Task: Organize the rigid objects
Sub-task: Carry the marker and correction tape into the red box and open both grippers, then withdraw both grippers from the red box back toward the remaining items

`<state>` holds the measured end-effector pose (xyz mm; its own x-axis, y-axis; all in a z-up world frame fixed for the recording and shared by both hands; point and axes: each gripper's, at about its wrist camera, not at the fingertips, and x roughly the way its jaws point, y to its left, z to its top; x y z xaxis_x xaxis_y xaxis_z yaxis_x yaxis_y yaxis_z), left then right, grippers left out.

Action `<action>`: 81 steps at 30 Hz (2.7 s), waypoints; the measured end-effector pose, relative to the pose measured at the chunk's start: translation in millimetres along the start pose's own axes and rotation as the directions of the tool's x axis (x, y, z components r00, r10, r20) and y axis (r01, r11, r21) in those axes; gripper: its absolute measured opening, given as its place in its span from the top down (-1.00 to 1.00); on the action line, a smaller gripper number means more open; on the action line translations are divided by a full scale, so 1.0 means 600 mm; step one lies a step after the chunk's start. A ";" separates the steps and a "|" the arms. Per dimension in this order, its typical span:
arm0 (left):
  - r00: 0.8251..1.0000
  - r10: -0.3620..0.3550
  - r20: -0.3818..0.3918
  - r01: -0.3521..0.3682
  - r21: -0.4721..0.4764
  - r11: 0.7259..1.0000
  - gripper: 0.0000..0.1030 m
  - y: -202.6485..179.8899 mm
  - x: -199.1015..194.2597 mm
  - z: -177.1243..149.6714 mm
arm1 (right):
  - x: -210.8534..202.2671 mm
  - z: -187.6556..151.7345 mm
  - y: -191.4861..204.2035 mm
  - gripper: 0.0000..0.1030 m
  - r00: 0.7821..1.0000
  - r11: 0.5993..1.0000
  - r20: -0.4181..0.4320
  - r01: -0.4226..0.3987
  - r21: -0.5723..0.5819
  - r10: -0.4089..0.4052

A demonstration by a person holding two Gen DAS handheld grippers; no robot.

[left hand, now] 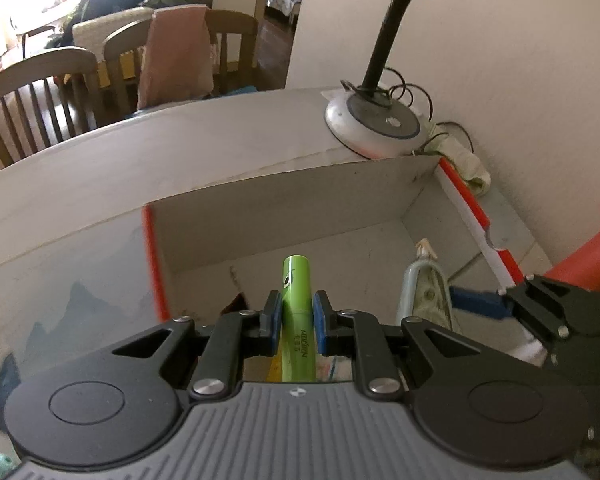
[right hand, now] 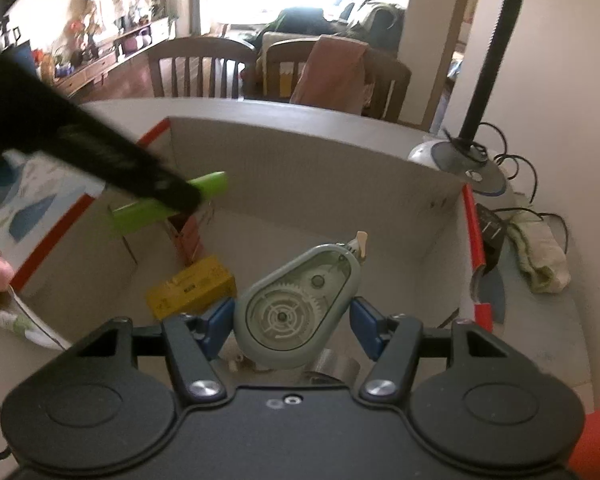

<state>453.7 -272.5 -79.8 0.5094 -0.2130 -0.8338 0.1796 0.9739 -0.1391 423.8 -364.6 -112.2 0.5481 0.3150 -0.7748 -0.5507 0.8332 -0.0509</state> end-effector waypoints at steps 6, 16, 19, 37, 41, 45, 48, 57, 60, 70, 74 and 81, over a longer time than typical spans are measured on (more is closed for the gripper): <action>0.999 0.013 -0.046 -0.012 0.026 1.000 0.68 -0.018 0.065 0.025 | 0.021 -0.003 0.006 -0.21 0.998 0.999 -0.064 -0.020 -0.044 0.017; 0.989 0.017 -0.145 -0.011 0.047 0.999 0.68 -0.039 0.144 0.026 | 0.046 0.000 0.006 -0.21 0.986 0.997 -0.152 -0.071 -0.009 0.069; 0.985 0.008 -0.173 -0.004 0.028 1.000 0.68 -0.037 0.155 0.024 | 0.052 0.001 0.002 -0.19 0.985 0.998 -0.161 -0.068 0.005 0.068; 0.979 0.008 -0.202 0.002 0.049 0.999 0.68 -0.046 0.135 0.016 | 0.020 0.002 -0.016 -0.23 0.986 0.992 -0.138 -0.081 0.100 0.095; 0.985 -0.017 -0.174 0.025 0.046 0.999 0.68 -0.047 0.109 0.010 | 0.000 0.003 -0.014 -0.23 0.990 0.991 -0.116 -0.074 0.107 0.086; 0.990 -0.033 -0.137 0.041 0.061 0.997 0.68 -0.046 0.072 0.004 | -0.025 0.005 -0.007 -0.25 0.992 0.990 -0.096 -0.067 0.124 0.080; 0.994 -0.028 -0.106 0.035 0.067 0.997 0.68 -0.045 0.043 -0.003 | -0.045 0.011 -0.005 -0.30 0.994 0.987 -0.074 -0.072 0.142 0.084; 0.998 -0.060 -0.032 0.062 0.079 0.995 0.68 -0.035 -0.040 -0.030 | -0.087 0.015 0.024 -0.38 0.997 0.987 -0.024 -0.069 0.143 0.073; 0.997 -0.076 -0.012 0.077 0.076 0.994 0.68 -0.024 -0.071 -0.044 | -0.101 0.017 0.036 -0.40 0.997 0.986 0.000 -0.071 0.148 0.072; 0.994 -0.087 0.064 0.082 0.078 0.994 0.68 0.038 -0.175 -0.107 | -0.155 0.017 0.109 -0.47 0.994 0.986 0.095 -0.070 0.151 0.056; 0.992 -0.089 0.089 0.081 0.087 0.993 0.68 0.070 -0.216 -0.138 | -0.173 0.019 0.149 -0.52 0.990 0.987 0.130 -0.079 0.140 0.061; 0.991 -0.057 0.122 0.048 0.074 0.996 0.68 0.135 -0.269 -0.196 | -0.189 0.020 0.213 -0.60 0.984 0.987 0.152 -0.108 0.122 0.089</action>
<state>286.9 -149.9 -19.1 0.5974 -0.2760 -0.7530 0.2653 0.9541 -0.1393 298.6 -288.4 -23.4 0.5862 0.4537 -0.6712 -0.5258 0.8434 0.1108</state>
